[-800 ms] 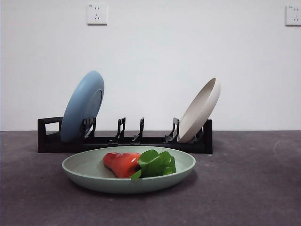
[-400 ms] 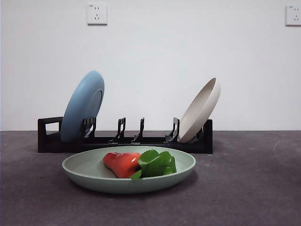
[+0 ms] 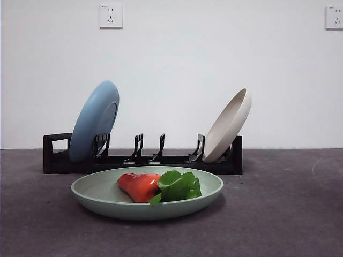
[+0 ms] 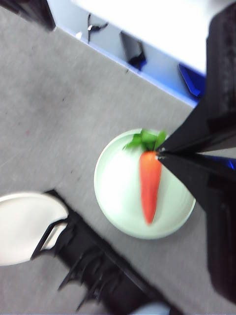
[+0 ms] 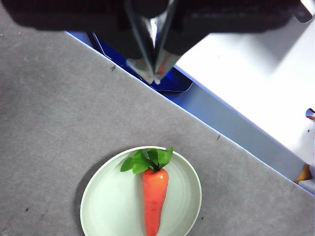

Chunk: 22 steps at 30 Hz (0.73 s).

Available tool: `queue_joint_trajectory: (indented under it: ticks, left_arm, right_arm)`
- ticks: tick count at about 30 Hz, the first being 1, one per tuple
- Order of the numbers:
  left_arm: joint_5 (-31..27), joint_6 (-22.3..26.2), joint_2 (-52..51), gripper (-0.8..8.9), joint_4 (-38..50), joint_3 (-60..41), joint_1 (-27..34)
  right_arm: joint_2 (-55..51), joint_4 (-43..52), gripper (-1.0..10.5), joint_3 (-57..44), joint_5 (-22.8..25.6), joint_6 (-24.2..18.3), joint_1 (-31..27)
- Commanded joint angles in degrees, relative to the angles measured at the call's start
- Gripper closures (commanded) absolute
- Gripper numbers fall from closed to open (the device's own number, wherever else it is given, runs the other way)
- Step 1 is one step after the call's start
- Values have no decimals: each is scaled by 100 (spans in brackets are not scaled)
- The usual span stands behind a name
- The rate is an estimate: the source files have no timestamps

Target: Take the green plate from the plate rack,put the plate on the table,take the carrot from the table,put the carrot in the plate

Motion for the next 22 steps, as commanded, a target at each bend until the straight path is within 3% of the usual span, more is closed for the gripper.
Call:
queue_joint_trajectory:
  ticks: [1, 3, 5, 9, 16, 22]
  left_arm:
    - [-9, 590, -236, 817, 350, -42, 382]
    - [157, 960, -470, 817, 949, -153, 870]
    - [686, 1172, -752, 817, 1600, -352, 1493]
    - [1499, 1266, -1491, 817, 2693, -1086, 2774]
    - [1486, 1259, -3025, 817, 4275, -3206, 4446]
    - [1486, 1222, -4159, 817, 5060, -5060, 4979]
  right_arm:
    - [-9, 22, 945, -11, 17, -24, 11]
    - [-11, 22, 945, -11, 17, -24, 11]
    - [-28, 22, 945, -11, 20, -24, 11]
    - [-48, 22, 945, -11, 20, -24, 11]
    - [-52, 22, 945, -11, 17, -24, 11]
    - [-81, 22, 945, -11, 17, -24, 11]
